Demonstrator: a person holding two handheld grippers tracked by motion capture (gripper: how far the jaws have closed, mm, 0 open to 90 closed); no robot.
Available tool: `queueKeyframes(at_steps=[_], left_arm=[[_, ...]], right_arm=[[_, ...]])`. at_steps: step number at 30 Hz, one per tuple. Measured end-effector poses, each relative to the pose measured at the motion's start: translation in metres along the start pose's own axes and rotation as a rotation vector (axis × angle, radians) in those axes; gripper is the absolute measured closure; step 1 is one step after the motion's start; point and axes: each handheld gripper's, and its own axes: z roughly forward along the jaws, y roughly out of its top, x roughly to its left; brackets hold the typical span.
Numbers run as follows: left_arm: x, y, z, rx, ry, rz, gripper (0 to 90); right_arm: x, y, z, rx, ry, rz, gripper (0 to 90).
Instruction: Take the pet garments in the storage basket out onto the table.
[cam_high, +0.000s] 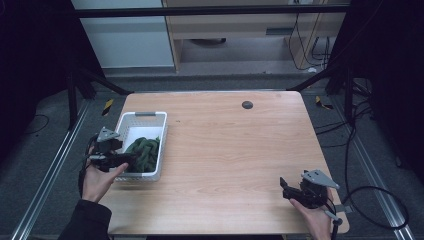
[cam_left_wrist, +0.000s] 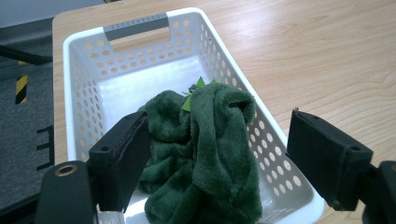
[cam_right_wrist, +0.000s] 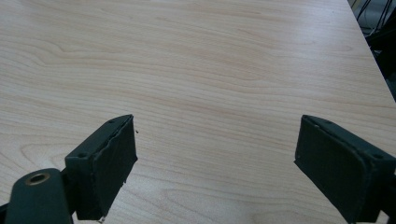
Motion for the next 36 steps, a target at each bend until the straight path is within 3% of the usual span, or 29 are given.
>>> queueKeyframes(at_steps=[15, 36], left_arm=[[-0.005, 0.012, 0.019, 0.102, 0.002, 0.053, 19.5], [-0.004, 0.021, 0.037, 0.191, 0.011, 0.066, 21.0]], right_arm=[[-0.002, 0.001, 0.001, 0.005, 0.003, 0.0, 12.4], [-0.003, 0.001, 0.003, 0.015, 0.002, -0.002, 12.1]])
